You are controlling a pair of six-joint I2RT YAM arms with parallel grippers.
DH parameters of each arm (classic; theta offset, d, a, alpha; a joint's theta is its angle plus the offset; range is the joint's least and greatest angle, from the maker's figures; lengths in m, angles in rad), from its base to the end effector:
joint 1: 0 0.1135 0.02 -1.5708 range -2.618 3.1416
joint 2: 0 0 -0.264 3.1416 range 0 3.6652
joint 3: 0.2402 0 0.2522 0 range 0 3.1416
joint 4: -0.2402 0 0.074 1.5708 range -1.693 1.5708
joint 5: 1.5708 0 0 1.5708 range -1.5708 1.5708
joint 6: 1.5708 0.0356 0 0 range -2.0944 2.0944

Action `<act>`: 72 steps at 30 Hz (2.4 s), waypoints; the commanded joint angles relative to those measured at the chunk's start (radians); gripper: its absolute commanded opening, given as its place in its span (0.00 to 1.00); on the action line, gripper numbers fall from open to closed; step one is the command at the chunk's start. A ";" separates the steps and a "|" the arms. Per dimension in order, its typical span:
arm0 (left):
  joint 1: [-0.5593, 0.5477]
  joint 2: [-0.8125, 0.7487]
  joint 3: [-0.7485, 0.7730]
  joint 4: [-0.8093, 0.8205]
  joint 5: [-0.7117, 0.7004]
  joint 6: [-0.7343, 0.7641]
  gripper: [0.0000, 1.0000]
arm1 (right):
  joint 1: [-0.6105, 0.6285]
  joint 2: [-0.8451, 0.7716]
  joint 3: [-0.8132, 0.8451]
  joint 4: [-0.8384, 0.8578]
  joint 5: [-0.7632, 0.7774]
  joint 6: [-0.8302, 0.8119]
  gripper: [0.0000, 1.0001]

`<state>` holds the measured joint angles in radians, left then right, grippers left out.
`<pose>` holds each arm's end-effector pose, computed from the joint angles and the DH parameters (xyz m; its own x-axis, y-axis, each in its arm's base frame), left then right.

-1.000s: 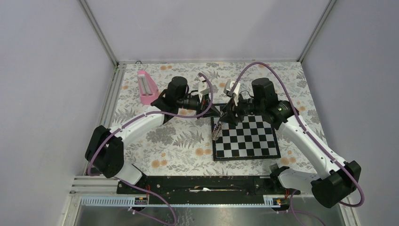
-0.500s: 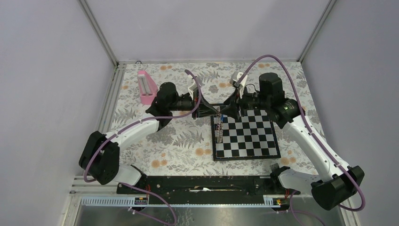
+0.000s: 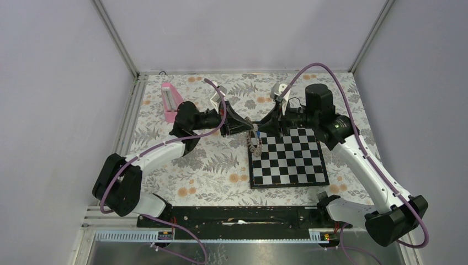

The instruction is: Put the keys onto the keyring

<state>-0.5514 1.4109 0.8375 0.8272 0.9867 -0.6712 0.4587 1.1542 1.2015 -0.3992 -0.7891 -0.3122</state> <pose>0.2459 -0.1861 0.3152 -0.4400 -0.1320 -0.8883 0.8978 -0.0453 -0.4380 0.2112 0.1325 0.3923 -0.0148 -0.2486 -0.9685 -0.9603 0.2735 -0.0555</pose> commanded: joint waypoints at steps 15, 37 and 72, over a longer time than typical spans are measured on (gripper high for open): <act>0.003 -0.011 0.008 0.117 0.030 -0.044 0.00 | -0.004 0.008 -0.039 0.006 -0.098 -0.114 0.18; 0.002 0.017 0.022 0.066 -0.049 -0.028 0.00 | 0.061 0.043 -0.110 0.076 -0.054 -0.059 0.13; 0.001 -0.019 -0.018 0.046 -0.002 0.056 0.00 | -0.020 0.060 -0.099 0.170 -0.148 0.109 0.24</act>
<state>-0.5480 1.4296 0.8112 0.8009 0.9726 -0.6254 0.4412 1.2068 1.0981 -0.2810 -0.8852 -0.2234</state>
